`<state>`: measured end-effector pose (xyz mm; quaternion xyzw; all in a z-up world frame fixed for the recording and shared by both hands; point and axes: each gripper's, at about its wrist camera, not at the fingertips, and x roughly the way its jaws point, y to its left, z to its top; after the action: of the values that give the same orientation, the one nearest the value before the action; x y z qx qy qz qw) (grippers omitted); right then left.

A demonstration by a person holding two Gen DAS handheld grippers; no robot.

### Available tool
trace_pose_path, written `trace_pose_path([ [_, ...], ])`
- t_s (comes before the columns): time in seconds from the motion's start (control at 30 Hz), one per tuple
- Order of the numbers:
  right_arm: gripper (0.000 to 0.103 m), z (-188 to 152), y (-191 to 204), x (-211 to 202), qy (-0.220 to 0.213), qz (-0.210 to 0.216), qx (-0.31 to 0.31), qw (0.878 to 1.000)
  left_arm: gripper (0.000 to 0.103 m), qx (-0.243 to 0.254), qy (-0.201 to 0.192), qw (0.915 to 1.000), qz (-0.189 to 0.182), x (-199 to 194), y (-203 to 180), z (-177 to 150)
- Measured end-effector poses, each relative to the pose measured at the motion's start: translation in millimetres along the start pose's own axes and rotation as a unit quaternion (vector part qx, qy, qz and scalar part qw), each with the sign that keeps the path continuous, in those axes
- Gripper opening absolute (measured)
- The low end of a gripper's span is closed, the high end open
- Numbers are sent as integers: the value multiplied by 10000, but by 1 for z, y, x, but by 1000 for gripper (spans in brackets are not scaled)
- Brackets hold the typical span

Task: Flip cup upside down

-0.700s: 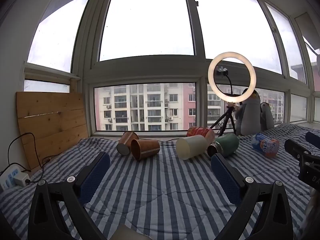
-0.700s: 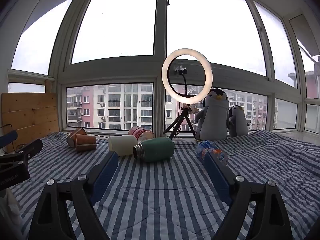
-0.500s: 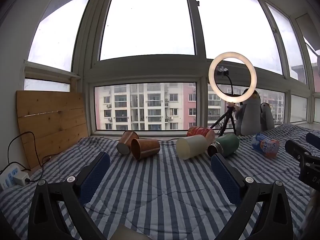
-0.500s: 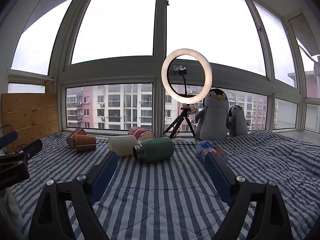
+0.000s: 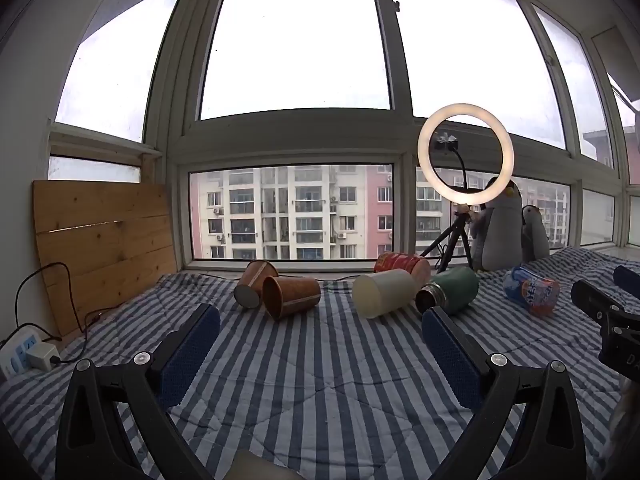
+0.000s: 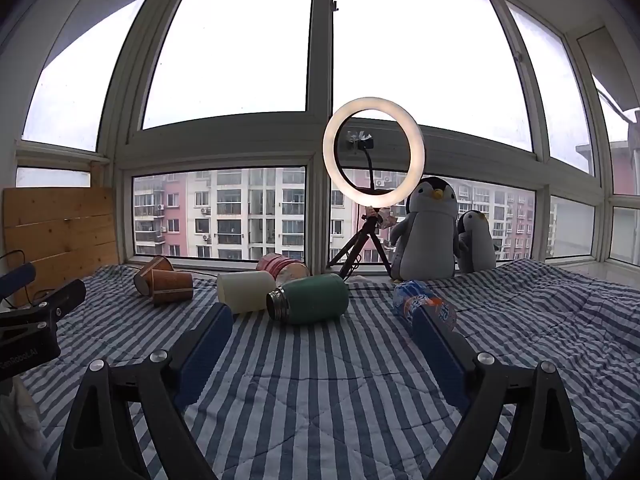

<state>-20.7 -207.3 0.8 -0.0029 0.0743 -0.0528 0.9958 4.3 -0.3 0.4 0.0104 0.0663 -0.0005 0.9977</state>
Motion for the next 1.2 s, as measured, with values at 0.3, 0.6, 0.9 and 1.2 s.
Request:
trace_pose_path([
  [0.3, 92, 0, 0, 0, -7, -1, 6, 10000, 102, -9, -2, 10000, 1, -2, 0, 1],
  [0.6, 94, 0, 0, 0, -7, -2, 10, 10000, 102, -12, 7, 10000, -2, -2, 2, -1],
  [0.9, 94, 1, -1, 0, -10, 0, 15, 10000, 102, -17, 6, 10000, -1, -2, 3, -2],
  [1.2, 95, 0, 0, 0, -8, 3, 20, 10000, 102, -17, 9, 10000, -3, -2, 3, -2],
])
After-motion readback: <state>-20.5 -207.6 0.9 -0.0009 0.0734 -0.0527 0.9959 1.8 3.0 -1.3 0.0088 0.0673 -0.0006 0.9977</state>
